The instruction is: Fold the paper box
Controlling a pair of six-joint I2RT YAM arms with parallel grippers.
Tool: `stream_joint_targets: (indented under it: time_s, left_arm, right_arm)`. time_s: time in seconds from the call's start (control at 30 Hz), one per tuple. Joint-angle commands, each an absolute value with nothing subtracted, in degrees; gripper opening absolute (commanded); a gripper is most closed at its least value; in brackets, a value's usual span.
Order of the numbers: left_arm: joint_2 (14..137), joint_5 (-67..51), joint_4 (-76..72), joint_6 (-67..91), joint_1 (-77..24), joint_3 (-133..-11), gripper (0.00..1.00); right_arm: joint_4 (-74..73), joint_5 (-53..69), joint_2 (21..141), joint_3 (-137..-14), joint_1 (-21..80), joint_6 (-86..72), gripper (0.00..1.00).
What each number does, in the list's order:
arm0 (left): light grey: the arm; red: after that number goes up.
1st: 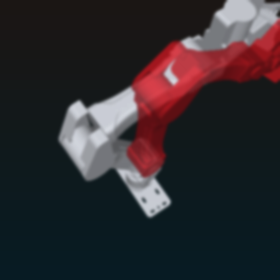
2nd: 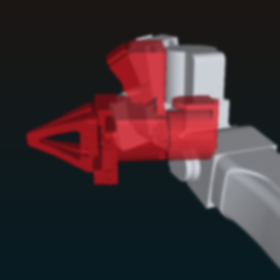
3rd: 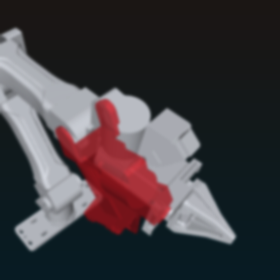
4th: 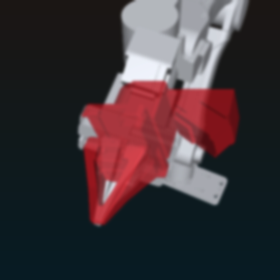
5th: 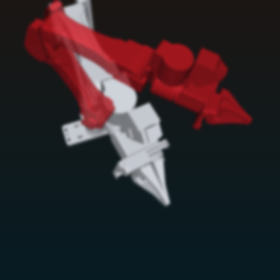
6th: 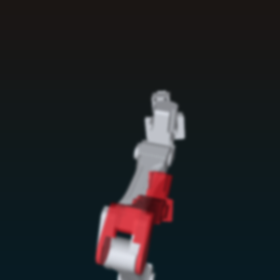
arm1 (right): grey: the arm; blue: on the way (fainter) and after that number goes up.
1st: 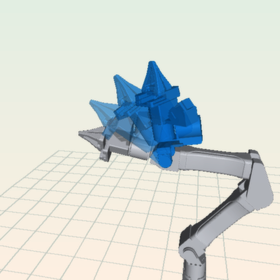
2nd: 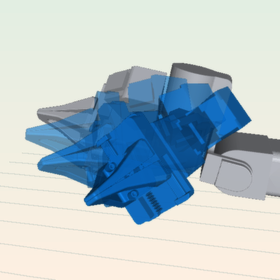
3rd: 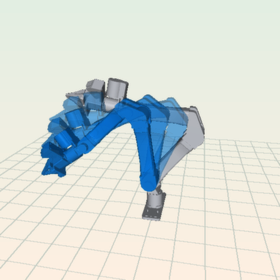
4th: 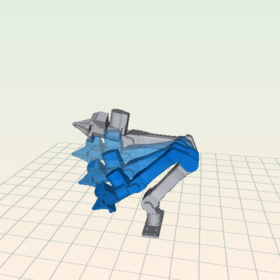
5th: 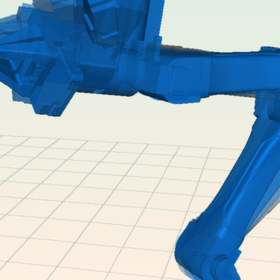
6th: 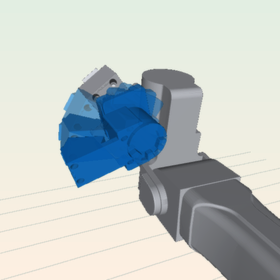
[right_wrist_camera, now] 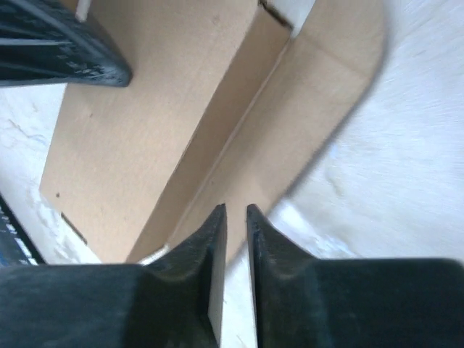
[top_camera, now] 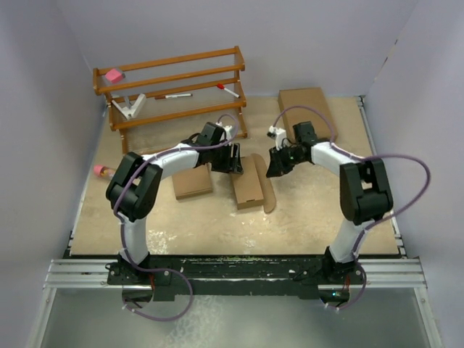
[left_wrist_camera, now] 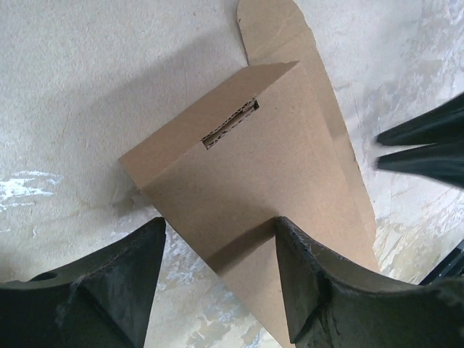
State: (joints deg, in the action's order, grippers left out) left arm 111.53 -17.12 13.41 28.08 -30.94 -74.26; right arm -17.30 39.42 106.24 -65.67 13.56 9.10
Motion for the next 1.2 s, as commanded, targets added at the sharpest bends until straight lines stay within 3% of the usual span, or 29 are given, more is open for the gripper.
stream_joint_targets:
  time_s: [0.0, 0.27, 0.47, 0.57, 0.63, 0.73, 0.87, 1.0, 1.17]
  left_arm:
    - [114.1, -14.8, 15.4, 21.4, -30.2, -75.6, 0.65]
    - [107.4, -14.8, 12.1, 18.3, -30.1, -71.5, 0.72]
    - [93.6, -12.8, 3.3, 17.5, -30.3, -61.5, 0.77]
    - [85.3, -11.7, -0.4, 16.7, -30.7, -55.7, 0.83]
    - [80.8, -12.2, -3.3, 16.9, -30.7, -52.3, 0.94]
    - [75.9, -12.8, -8.2, 19.0, -30.6, -47.0, 0.98]
    - [72.3, -17.1, -15.6, 20.9, -30.4, -40.8, 0.97]
    - [71.3, -23.0, -24.9, 21.1, -31.0, -36.2, 0.96]
    - [74.1, -22.2, -27.5, 23.1, -32.3, -35.6, 0.94]
  right_arm:
    - [-18.3, 37.7, 94.9, -65.0, 12.7, 20.8, 0.27]
    - [-21.8, 46.7, 84.2, -64.1, 12.5, 32.9, 0.50]
    - [-24.7, 52.4, 80.0, -63.4, 12.5, 40.0, 0.65]
    - [-25.1, 54.7, 77.3, -61.6, 12.5, 44.8, 0.83]
    - [-24.2, 56.8, 74.5, -58.5, 12.5, 49.7, 0.99]
    - [-25.4, 59.7, 70.8, -53.2, 12.5, 60.7, 1.00]
    - [-39.4, 62.0, 71.7, -53.3, 12.5, 84.5, 1.00]
    - [-42.0, 60.1, 71.6, -52.2, 12.5, 91.6, 0.99]
    - [-39.9, 54.4, 72.5, -50.5, 12.4, 92.1, 0.95]
